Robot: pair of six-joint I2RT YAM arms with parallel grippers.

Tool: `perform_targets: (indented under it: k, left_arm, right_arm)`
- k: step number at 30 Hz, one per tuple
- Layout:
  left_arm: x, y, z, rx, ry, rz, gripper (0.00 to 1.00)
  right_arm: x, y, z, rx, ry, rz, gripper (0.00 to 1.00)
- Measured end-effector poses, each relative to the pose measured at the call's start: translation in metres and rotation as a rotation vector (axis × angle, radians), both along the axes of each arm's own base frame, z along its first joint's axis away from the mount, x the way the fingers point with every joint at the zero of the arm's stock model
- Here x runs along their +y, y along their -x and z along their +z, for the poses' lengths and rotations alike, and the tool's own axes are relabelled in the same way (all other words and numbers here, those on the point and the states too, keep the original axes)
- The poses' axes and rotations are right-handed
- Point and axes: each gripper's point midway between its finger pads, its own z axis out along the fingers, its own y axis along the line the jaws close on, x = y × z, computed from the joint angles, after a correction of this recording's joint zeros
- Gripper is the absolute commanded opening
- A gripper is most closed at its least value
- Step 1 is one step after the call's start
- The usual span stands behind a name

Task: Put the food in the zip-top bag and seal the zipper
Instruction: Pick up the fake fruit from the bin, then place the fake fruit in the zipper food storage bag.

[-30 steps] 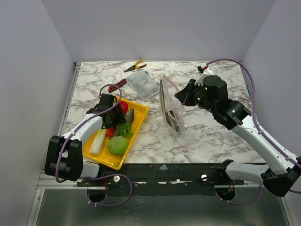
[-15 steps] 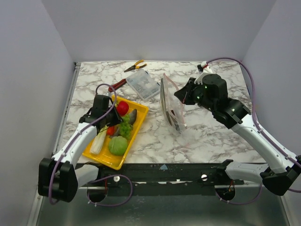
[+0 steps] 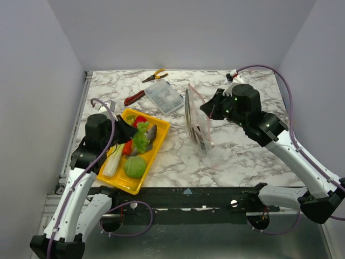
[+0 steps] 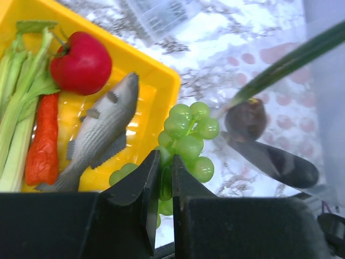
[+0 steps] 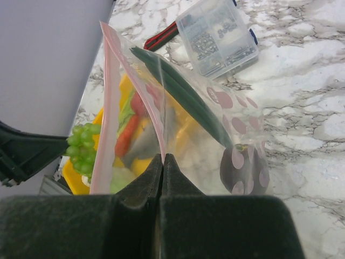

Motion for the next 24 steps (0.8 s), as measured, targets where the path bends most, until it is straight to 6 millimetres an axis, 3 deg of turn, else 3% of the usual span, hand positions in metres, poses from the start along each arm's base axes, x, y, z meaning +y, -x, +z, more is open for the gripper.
perform_targets:
  k: [7, 12, 20, 24]
  left_arm:
    - [-0.023, 0.031, 0.055, -0.180, 0.113, -0.164, 0.00]
    - [-0.061, 0.061, 0.115, -0.402, 0.312, -0.423, 0.00]
    - [-0.125, 0.114, 0.177, -0.619, 0.467, -0.809, 0.00]
    - [-0.144, 0.123, 0.214, -0.754, 0.513, -0.876, 0.00]
  right_arm:
    - [0.004, -0.005, -0.011, 0.014, 0.031, 0.007, 0.00]
    - [0.005, -0.005, -0.012, 0.018, 0.033, 0.014, 0.01]
    - [0.007, -0.001, -0.008, 0.013, 0.016, 0.037, 0.01]
    - [0.008, 0.002, -0.001, 0.001, -0.003, 0.047, 0.01]
